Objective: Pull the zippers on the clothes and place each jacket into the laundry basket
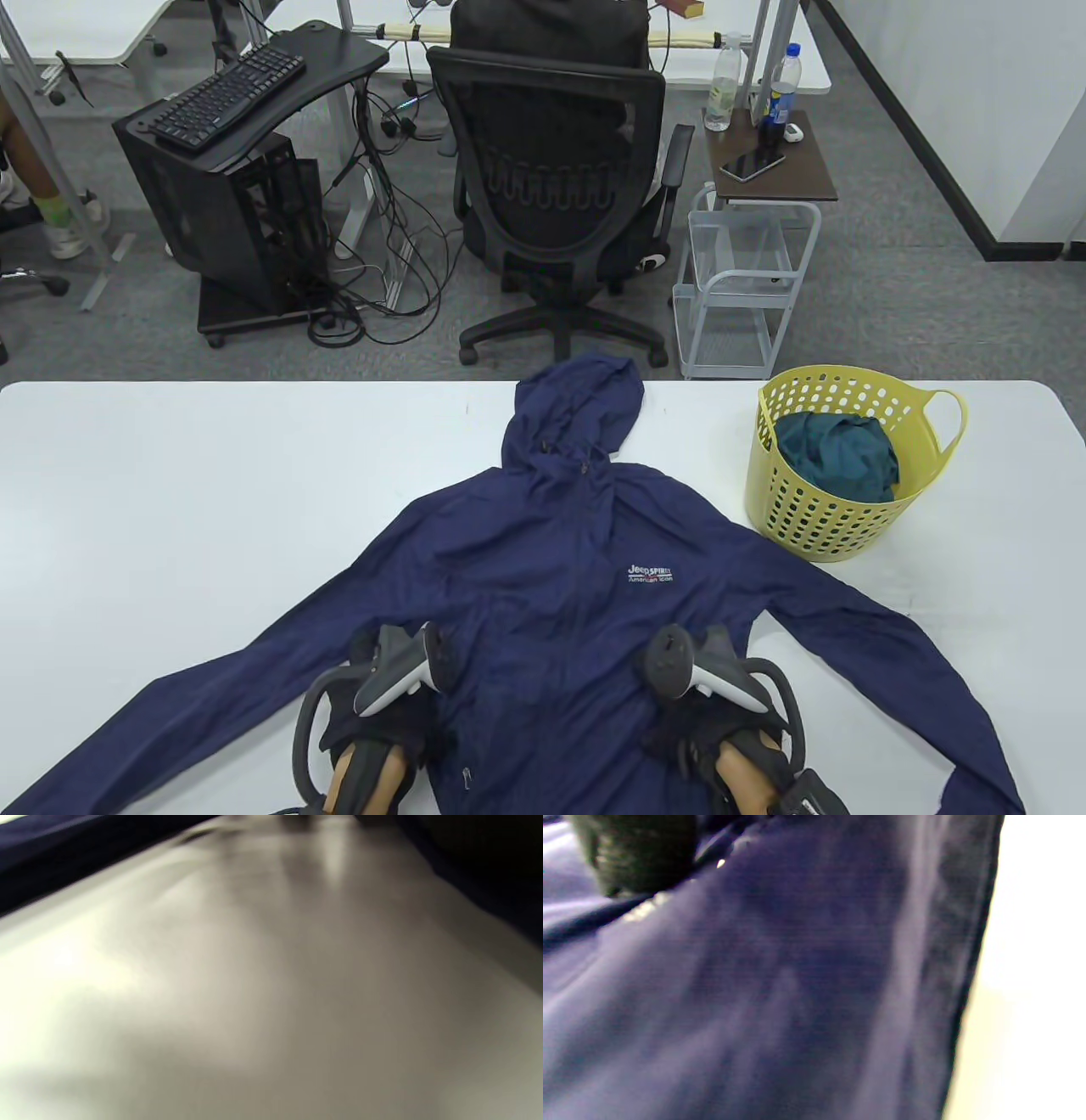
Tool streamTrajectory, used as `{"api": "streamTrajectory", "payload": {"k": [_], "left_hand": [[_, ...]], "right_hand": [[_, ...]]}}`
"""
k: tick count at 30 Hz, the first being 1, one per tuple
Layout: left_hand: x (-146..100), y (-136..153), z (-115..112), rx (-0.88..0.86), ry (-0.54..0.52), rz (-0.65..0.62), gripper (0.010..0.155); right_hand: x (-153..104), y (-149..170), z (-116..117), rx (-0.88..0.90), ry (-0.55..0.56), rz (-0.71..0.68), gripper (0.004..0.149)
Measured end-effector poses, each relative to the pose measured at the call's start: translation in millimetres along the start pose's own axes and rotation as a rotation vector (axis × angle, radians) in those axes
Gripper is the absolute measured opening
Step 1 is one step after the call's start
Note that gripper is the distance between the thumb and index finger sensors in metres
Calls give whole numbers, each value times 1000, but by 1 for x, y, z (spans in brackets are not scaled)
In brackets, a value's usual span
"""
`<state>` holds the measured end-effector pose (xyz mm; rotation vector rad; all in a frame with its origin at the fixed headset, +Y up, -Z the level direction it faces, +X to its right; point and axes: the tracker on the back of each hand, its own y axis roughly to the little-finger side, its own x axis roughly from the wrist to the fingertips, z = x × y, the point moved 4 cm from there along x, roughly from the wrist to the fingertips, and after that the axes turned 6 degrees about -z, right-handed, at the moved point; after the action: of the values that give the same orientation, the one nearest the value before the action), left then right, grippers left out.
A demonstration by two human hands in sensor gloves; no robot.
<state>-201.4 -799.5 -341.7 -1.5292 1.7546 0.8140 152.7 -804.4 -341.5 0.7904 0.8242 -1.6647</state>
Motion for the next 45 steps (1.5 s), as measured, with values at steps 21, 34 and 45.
{"api": "streamTrajectory", "payload": {"k": [21, 34, 45], "left_hand": [[-100, -80, 30, -19, -232, -673, 46], [-61, -100, -22, -16, 113, -666, 88], [-59, -106, -23, 74, 81, -634, 72]], "right_hand": [[-33, -101, 3, -154, 79, -403, 61], [-1, -78, -8, -181, 261, -214, 69], [-49, -124, 0, -87, 196, -531, 63]]}}
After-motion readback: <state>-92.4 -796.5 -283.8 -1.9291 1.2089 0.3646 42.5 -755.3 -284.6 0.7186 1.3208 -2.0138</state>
